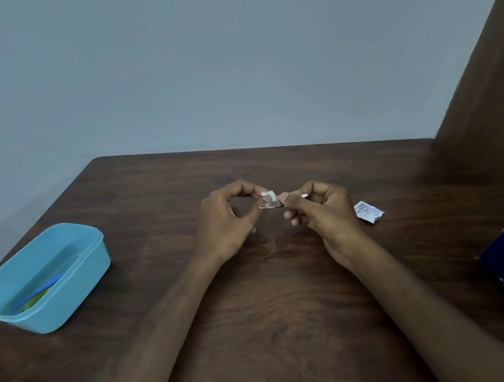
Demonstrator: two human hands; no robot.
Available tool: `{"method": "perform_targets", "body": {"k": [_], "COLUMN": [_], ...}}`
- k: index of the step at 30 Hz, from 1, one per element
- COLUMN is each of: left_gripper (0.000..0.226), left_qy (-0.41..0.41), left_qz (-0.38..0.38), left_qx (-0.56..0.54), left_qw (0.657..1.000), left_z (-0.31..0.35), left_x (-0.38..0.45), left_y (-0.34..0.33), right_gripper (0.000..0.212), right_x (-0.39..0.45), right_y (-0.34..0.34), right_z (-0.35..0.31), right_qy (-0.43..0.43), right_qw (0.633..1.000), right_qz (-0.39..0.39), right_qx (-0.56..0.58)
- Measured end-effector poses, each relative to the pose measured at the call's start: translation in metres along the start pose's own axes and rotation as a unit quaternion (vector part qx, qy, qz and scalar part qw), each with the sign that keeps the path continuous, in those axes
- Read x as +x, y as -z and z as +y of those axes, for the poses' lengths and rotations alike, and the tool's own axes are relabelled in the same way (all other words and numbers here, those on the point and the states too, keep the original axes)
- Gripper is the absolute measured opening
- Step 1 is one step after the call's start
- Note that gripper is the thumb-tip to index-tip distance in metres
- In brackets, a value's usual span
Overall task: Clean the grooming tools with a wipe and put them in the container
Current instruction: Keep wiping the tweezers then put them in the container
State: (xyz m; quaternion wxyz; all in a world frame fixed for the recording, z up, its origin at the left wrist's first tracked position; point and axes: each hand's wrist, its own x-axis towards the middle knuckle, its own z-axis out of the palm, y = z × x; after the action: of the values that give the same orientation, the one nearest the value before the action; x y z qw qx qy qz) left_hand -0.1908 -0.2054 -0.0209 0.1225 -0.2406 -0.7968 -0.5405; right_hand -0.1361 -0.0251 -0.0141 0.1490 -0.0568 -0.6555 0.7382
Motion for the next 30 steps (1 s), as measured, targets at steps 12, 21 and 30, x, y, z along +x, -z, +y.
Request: {"method": "perform_targets", "body": {"k": [12, 21, 30], "left_gripper": [0.01, 0.004, 0.001], "left_qy": [0.095, 0.066, -0.052], "left_qz": [0.092, 0.1, 0.067], "left_qx": [-0.038, -0.056, 0.019], "left_qw": [0.99, 0.991, 0.996], "left_z": [-0.007, -0.008, 0.001], "left_x": [0.005, 0.004, -0.003], "left_y": [0.0, -0.001, -0.001], "right_gripper": [0.028, 0.013, 0.016], "right_x": [0.0, 0.004, 0.005], "right_y": [0.0, 0.006, 0.008], "right_z": [0.0, 0.001, 0.002], "right_qy": [-0.039, -0.086, -0.061], "right_qw": [0.999, 0.993, 0.998], "right_qz": [-0.012, -0.003, 0.009], "right_qx": [-0.022, 0.08, 0.015]}}
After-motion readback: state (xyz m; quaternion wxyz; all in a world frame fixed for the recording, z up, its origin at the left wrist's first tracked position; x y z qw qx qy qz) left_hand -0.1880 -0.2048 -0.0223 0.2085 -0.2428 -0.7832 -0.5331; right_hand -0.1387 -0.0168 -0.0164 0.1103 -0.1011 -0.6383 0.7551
